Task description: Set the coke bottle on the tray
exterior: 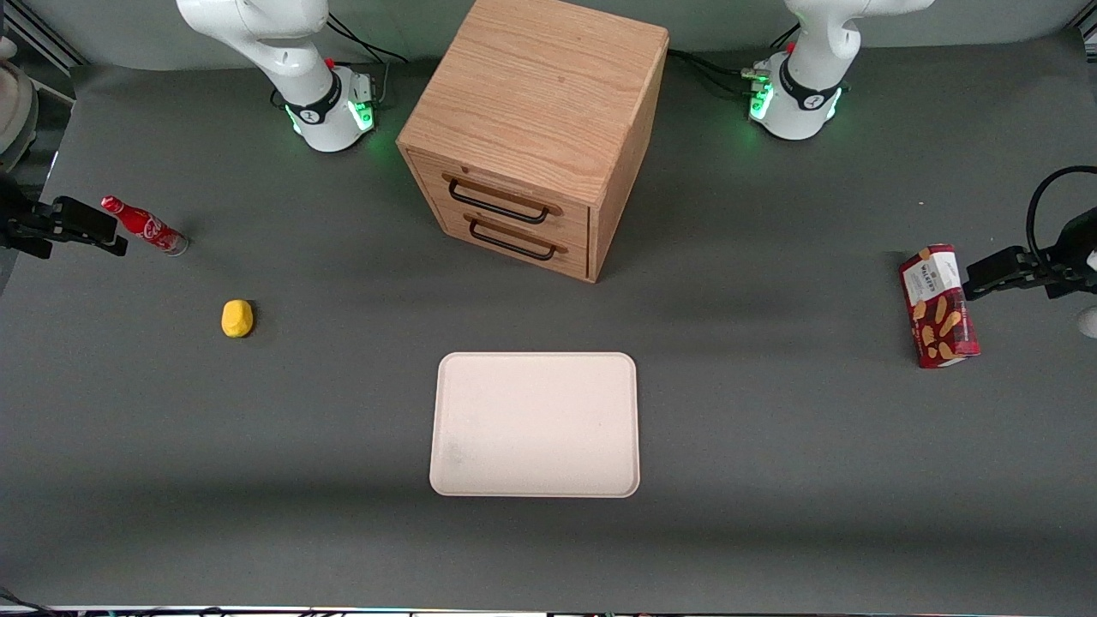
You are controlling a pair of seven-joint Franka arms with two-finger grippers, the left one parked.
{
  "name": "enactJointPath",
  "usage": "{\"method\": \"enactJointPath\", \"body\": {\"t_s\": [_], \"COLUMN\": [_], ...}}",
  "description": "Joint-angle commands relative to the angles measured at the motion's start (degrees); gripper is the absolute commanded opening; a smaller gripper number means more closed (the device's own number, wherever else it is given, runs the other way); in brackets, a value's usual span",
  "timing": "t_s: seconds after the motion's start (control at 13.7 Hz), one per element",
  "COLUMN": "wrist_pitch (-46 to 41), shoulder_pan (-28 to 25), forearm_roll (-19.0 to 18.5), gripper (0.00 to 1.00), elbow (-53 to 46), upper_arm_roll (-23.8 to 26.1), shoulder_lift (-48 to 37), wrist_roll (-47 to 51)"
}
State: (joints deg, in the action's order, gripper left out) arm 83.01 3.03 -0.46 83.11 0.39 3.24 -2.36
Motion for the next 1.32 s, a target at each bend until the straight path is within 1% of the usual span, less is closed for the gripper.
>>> {"method": "enactJointPath", "body": {"t_s": [0.0, 0.95, 1.17, 1.24], "wrist_pitch": [-0.7, -1.1, -1.2, -1.2], "shoulder_pan": [-0.1, -0.6, 0.1, 0.1], "forearm_roll": [1.4, 1.2, 0.7, 0.7], "gripper": [1.00, 1.00, 1.00, 1.00], "elbow": [-0.9, -0.8, -0.9, -0.8], "upper_arm_roll": [-0.1, -0.3, -0.7, -1.9], "shoulder_lift": [0.3, 0.2, 0.1, -0.2], "wrist_roll": [0.9, 1.0, 0.5, -0.6]}}
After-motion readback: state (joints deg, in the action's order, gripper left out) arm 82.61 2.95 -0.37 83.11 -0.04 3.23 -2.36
